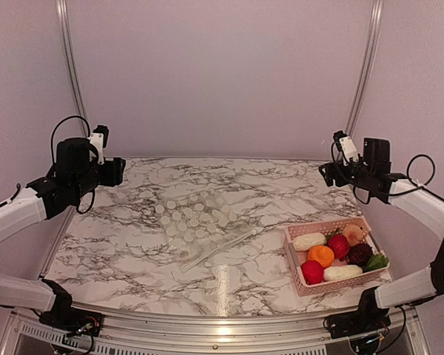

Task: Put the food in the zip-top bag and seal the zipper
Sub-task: Pick up the zipper food storage bag at the center of the board.

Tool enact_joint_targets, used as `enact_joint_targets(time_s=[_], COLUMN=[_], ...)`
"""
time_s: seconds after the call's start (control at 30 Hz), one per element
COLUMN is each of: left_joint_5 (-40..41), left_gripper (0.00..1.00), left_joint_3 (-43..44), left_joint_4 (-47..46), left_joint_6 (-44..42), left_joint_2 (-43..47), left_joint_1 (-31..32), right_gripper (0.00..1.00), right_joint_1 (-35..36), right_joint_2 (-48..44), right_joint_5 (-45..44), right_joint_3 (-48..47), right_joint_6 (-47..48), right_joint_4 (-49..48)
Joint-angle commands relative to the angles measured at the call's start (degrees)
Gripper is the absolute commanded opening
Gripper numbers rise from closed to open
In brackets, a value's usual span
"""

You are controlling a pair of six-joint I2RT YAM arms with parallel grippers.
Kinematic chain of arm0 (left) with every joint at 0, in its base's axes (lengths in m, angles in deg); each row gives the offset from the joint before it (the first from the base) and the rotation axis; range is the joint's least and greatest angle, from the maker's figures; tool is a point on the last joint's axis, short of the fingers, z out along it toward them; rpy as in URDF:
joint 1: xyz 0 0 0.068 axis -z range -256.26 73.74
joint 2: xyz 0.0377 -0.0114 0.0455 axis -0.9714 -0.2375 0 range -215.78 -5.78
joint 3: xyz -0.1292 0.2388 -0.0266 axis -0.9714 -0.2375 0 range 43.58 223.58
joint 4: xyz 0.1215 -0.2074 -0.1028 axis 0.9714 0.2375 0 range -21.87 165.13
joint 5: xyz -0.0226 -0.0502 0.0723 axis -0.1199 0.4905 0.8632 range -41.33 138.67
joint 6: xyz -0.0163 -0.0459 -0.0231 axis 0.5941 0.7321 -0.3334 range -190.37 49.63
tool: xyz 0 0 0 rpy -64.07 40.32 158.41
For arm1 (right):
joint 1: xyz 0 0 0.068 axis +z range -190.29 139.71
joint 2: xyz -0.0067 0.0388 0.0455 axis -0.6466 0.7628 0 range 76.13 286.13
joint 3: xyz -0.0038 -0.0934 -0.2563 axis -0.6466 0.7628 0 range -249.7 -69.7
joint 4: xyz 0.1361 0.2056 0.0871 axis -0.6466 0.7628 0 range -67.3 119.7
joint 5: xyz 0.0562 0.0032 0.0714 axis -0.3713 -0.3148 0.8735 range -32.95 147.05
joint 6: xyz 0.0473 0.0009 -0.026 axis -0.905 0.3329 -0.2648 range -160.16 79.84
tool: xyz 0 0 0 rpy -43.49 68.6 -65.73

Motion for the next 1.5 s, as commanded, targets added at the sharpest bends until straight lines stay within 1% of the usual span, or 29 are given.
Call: enact_joint_targets(time_s=[0.0, 0.13, 0.33, 0.43, 0.5, 0.67, 0.77, 0.87, 0.97, 1.17, 1.37, 1.47], left_joint_5=[-4.68, -4.85, -0.81, 2.98, 5.26, 10.44, 14.24, 19.02, 21.23, 20.79, 19.27, 20.08], left_gripper=[0.69, 0.67, 0.66, 0.67, 0.66, 0.57, 0.54, 0.53, 0.53, 0.51, 0.51, 0.48], left_joint_3=[-0.85, 1.78, 8.89, 13.34, 16.52, 22.5, 25.97, 30.4, 33.75, 39.47, 40.79, 41.07], left_joint_4=[-3.93, -1.46, 5.84, 8.66, 10.92, 14.03, 15.63, 18.13, 20.42, 25.06, 26.64, 27.08], left_joint_6=[-2.96, -6.58, -12.26, -14.34, -15.13, -16.07, -15.25, -13.09, -12.06, -9.46, -8.85, -8.54], left_joint_2=[-2.62, -6.49, -15.52, -20.5, -24.08, -33.22, -38.63, -44.18, -49.06, -56.02, -59.39, -60.76], left_joint_1=[4.48, 12.26, 28.5, 36.39, 40.65, 47.87, 50.31, 51.06, 51.16, 49.54, 47.51, 46.66], right_gripper=[0.93, 0.96, 0.98, 0.98, 0.98, 0.98, 0.99, 0.98, 0.98, 0.98, 0.99, 0.99], right_joint_1=[-1.32, -1.96, -2.53, -2.71, -2.78, -2.93, -2.99, -3.05, -3.11, -3.18, -3.15, -3.14], right_joint_2=[-3.39, -5.9, -7.52, -7.36, -7.31, -7.98, -8.22, -8.2, -8.18, -7.71, -7.0, -6.82], right_joint_5=[-0.01, 3.23, 9.54, 11.9, 12.44, 13.86, 14.33, 15.0, 15.66, 16.62, 16.78, 16.78], right_joint_3=[3.39, 7.02, 10.29, 10.8, 11.1, 11.54, 11.75, 11.92, 12.07, 12.13, 11.83, 11.77], right_joint_6=[1.58, 4.64, 10.85, 12.59, 13.58, 14.99, 15.58, 16.02, 16.64, 17.25, 17.93, 18.12], right_joint_4=[-4.42, -6.18, -6.68, -6.69, -6.91, -7.23, -7.4, -7.51, -7.44, -7.15, -6.46, -6.46])
